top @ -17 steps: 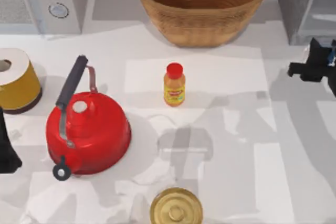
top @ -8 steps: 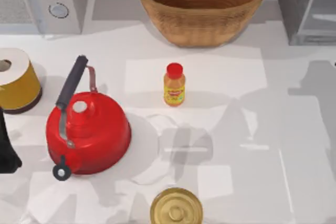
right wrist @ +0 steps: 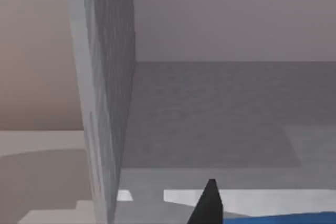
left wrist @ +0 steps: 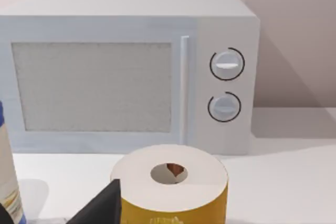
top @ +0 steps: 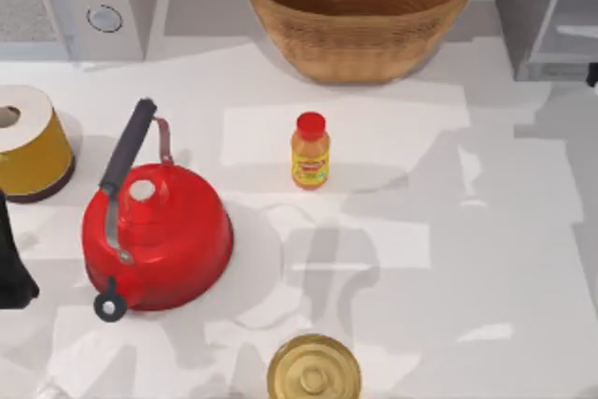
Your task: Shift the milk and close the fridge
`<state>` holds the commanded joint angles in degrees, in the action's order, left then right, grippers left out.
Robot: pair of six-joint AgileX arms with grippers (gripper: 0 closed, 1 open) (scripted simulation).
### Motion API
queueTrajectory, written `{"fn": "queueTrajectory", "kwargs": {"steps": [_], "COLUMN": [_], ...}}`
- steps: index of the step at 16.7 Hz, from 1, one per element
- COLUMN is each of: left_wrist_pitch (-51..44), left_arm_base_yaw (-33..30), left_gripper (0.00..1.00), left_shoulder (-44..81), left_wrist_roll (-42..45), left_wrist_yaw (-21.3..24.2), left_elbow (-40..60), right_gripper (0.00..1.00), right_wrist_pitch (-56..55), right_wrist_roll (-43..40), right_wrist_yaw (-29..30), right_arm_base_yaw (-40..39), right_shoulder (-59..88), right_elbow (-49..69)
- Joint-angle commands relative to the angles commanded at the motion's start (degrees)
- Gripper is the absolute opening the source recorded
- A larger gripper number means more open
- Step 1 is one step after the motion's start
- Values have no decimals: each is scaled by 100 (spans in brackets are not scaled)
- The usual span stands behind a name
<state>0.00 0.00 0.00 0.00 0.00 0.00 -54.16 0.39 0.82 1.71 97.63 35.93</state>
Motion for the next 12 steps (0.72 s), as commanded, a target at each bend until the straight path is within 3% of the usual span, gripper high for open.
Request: {"fn": "queueTrajectory", "kwargs": {"steps": [7, 12], "left_wrist_pitch": [0, 0], "left_arm_base_yaw": [0, 0], "left_gripper": [100, 100], "left_shoulder": [0, 0], "left_wrist_roll": [0, 0], "left_wrist_yaw": [0, 0], "left_elbow": [0, 0], "right_gripper": [0, 0], "right_wrist_pitch": [2160, 3195], "right_wrist_roll": [-128, -201], "right_wrist_yaw": [-315, -521], "right_arm_base_yaw": [563, 743], "right_shoulder": [1874, 2586], "right_elbow": [3308, 4421]}}
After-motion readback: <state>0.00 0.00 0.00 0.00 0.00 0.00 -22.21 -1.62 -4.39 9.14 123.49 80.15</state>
